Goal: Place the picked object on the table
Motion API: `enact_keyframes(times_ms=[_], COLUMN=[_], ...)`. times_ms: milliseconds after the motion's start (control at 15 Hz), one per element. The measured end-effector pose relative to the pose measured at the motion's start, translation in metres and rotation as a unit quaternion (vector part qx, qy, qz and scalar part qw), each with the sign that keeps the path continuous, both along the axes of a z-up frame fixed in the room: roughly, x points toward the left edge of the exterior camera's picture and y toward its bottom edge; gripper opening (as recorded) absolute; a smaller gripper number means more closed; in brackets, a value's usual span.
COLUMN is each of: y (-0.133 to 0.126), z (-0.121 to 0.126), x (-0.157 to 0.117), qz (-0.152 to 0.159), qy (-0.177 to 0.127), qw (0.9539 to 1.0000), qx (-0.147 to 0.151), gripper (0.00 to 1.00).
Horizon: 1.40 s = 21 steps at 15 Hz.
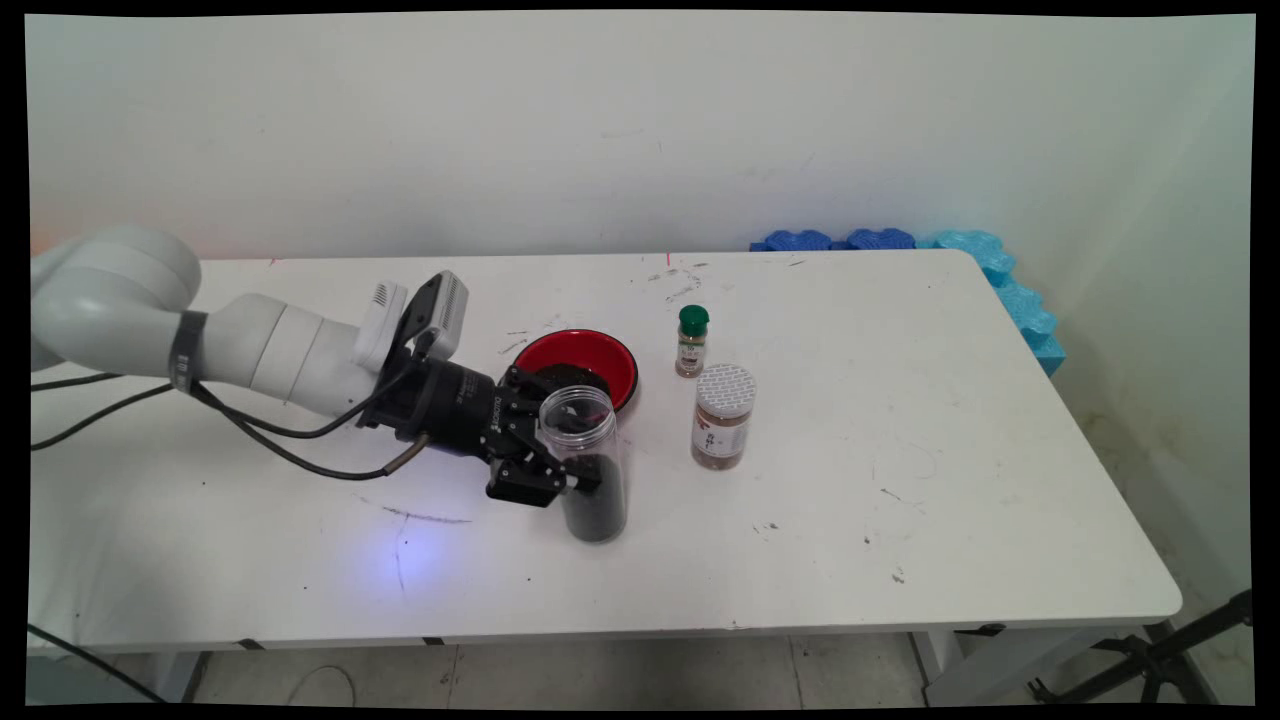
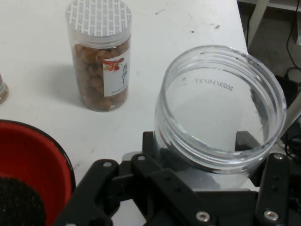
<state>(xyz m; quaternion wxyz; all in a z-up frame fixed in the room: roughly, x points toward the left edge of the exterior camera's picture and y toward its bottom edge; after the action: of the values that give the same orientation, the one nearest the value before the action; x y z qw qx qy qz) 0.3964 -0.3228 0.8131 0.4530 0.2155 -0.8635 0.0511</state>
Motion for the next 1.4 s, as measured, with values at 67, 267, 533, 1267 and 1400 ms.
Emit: enact_keyframes(times_ms=[67, 267, 533, 1267, 1400], y=[0.0002, 0.0005, 0.0011, 0.0023, 0.0024], z=[-0.0006, -0.0014, -0.0026, -0.0070, -0.0079], x=[-0.0001, -0.0010, -0.0019, -0.0005, 0.0001], qz=[0.000, -0.002, -0.002, -0.001, 0.000], qy=[0.000, 0.000, 0.000, 0.000, 0.000], qw=[1.0000, 1.0000, 1.0000, 1.0000, 1.0000], qx=[-0.001, -0.002, -0.003, 0.002, 0.003], gripper=[0.00, 0.00, 0.00, 0.00, 0.00])
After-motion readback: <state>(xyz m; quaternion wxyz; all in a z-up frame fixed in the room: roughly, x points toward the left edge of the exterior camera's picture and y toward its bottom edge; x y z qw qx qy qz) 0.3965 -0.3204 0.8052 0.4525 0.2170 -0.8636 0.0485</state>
